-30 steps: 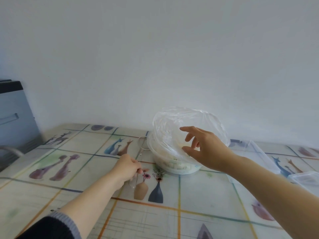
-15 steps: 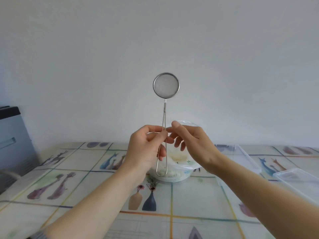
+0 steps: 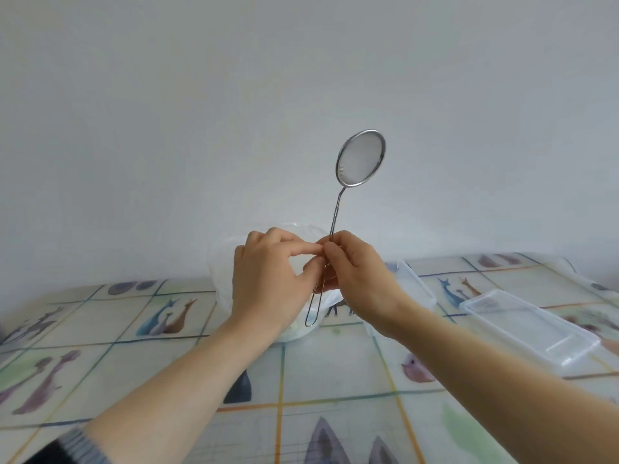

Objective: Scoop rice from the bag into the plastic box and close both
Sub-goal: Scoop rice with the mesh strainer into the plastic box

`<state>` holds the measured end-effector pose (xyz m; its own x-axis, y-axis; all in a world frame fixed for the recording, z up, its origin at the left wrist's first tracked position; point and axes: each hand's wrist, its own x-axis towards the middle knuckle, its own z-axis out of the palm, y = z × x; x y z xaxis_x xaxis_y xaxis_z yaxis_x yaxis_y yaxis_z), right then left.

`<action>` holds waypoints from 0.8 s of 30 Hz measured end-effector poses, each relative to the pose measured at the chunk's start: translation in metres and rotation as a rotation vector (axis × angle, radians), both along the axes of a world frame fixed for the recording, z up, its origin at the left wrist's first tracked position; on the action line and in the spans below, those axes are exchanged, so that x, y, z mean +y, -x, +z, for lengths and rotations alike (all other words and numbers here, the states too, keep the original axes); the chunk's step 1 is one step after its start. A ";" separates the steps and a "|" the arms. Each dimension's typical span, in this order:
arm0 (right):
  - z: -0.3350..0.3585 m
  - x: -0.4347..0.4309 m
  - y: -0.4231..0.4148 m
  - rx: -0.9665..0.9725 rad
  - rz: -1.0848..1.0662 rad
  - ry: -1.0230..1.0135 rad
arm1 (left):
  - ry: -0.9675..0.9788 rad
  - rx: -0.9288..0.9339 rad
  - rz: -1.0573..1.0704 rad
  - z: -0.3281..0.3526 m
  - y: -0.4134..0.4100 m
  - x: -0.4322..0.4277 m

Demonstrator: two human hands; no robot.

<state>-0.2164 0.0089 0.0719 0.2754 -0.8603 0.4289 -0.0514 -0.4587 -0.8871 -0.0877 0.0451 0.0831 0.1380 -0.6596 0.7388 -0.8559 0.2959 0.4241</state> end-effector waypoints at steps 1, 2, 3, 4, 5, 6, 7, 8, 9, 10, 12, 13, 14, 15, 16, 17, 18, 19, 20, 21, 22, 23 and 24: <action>-0.002 -0.002 0.001 -0.016 -0.020 -0.019 | 0.042 -0.014 0.028 0.000 -0.001 0.000; -0.004 -0.005 0.003 -0.034 -0.075 -0.044 | 0.070 -0.013 0.061 0.002 -0.005 0.000; -0.007 -0.012 0.008 -0.047 -0.158 -0.076 | 0.079 -0.003 0.099 0.003 -0.011 -0.001; -0.010 -0.020 0.015 -0.034 -0.249 -0.105 | 0.077 -0.003 0.152 0.005 -0.018 -0.003; -0.016 -0.028 0.025 0.022 -0.332 -0.131 | 0.061 -0.011 0.213 0.005 -0.025 -0.006; -0.023 -0.034 0.035 0.114 -0.393 -0.158 | 0.028 -0.016 0.278 0.004 -0.032 -0.009; -0.030 -0.039 0.044 0.215 -0.428 -0.182 | -0.016 -0.002 0.337 0.001 -0.039 -0.012; -0.038 -0.043 0.052 0.301 -0.443 -0.203 | -0.064 0.042 0.378 -0.002 -0.044 -0.014; -0.047 -0.046 0.058 0.372 -0.454 -0.219 | -0.111 0.111 0.404 -0.005 -0.048 -0.017; -0.054 -0.046 0.062 0.435 -0.468 -0.227 | -0.150 0.191 0.421 -0.009 -0.051 -0.019; -0.062 -0.046 0.066 0.531 -0.499 -0.233 | -0.193 0.361 0.446 -0.017 -0.055 -0.023; -0.064 -0.047 0.067 0.554 -0.505 -0.238 | -0.201 0.446 0.458 -0.020 -0.057 -0.024; -0.064 -0.049 0.067 0.566 -0.502 -0.246 | -0.208 0.522 0.466 -0.023 -0.059 -0.026; -0.064 -0.049 0.066 0.573 -0.491 -0.257 | -0.229 0.587 0.466 -0.024 -0.062 -0.028; -0.062 -0.050 0.064 0.568 -0.474 -0.267 | -0.259 0.656 0.449 -0.026 -0.065 -0.029; -0.060 -0.049 0.061 0.545 -0.451 -0.281 | -0.293 0.735 0.413 -0.027 -0.067 -0.030; -0.056 -0.046 0.058 0.511 -0.422 -0.298 | -0.326 0.819 0.367 -0.028 -0.069 -0.031; -0.053 -0.042 0.054 0.469 -0.394 -0.320 | -0.357 0.891 0.319 -0.029 -0.071 -0.030; -0.049 -0.038 0.049 0.422 -0.367 -0.350 | -0.384 0.941 0.275 -0.029 -0.072 -0.030; -0.047 -0.033 0.045 0.372 -0.334 -0.389 | -0.404 0.978 0.231 -0.030 -0.072 -0.029; -0.046 -0.028 0.042 0.329 -0.293 -0.432 | -0.413 1.011 0.190 -0.031 -0.071 -0.028; -0.045 -0.022 0.039 0.298 -0.243 -0.475 | -0.417 1.046 0.156 -0.032 -0.071 -0.028; -0.045 -0.017 0.036 0.277 -0.188 -0.507 | -0.418 1.078 0.132 -0.032 -0.070 -0.028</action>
<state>-0.2521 -0.0079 0.0272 0.1415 -0.9834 -0.1134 -0.3504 0.0573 -0.9348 -0.0176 0.0169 0.0506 0.6482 -0.7578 -0.0746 -0.0060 -0.1031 0.9947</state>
